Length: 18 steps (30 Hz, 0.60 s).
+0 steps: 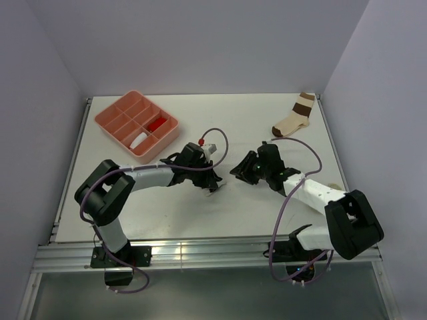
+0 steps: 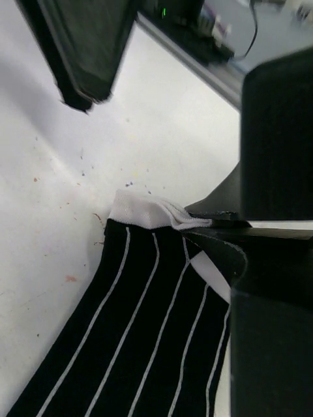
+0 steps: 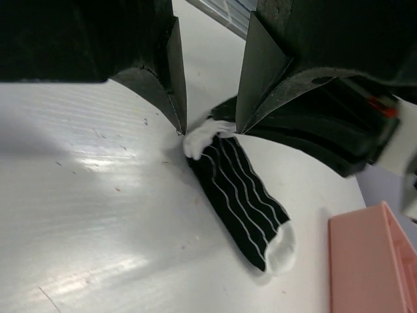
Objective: Roll the socks
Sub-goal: Roll the sock at the center of the board.
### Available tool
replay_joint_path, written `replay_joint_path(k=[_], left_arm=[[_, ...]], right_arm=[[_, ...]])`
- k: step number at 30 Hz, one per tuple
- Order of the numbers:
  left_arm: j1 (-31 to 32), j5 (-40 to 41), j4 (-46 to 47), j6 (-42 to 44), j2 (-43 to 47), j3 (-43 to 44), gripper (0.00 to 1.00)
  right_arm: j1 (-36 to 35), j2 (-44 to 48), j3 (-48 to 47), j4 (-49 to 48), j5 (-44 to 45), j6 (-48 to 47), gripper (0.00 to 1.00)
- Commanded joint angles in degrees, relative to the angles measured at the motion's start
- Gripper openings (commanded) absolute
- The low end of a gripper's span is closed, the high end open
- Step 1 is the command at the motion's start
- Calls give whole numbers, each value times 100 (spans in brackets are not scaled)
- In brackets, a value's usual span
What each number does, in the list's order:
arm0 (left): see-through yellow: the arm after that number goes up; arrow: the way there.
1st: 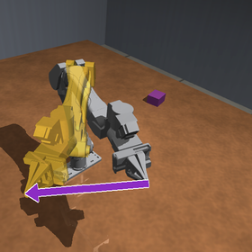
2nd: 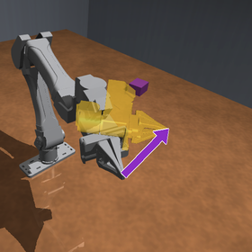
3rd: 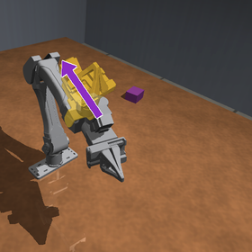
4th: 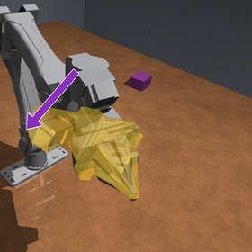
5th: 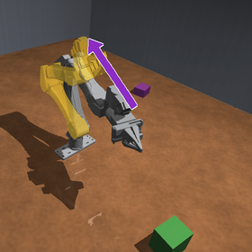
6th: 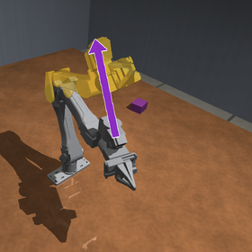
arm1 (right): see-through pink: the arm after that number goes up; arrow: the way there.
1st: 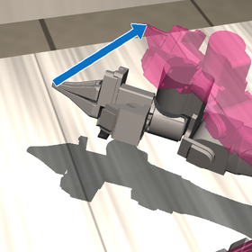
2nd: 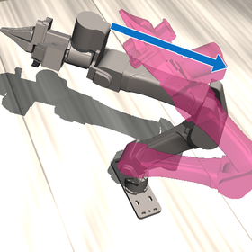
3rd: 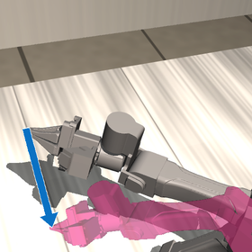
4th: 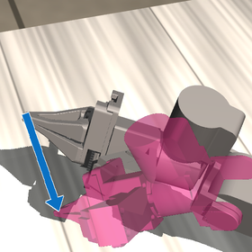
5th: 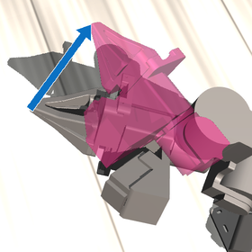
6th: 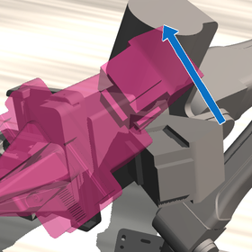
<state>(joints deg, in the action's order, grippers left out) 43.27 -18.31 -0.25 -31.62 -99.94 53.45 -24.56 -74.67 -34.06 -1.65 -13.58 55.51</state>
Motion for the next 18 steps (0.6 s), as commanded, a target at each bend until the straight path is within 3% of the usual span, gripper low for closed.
replay_joint_path(k=[1,7,18], left_arm=[[-239,-946,368,-599,107,51,0],[-547,-1482,561,-1074,-271,51,0],[-793,-1562,385,-1513,-676,201,0]], right_arm=[[-40,278,224,-459,171,-242,43],[-242,234,514,-775,155,-277,43],[-585,-486,805,-1716,180,329,41]])
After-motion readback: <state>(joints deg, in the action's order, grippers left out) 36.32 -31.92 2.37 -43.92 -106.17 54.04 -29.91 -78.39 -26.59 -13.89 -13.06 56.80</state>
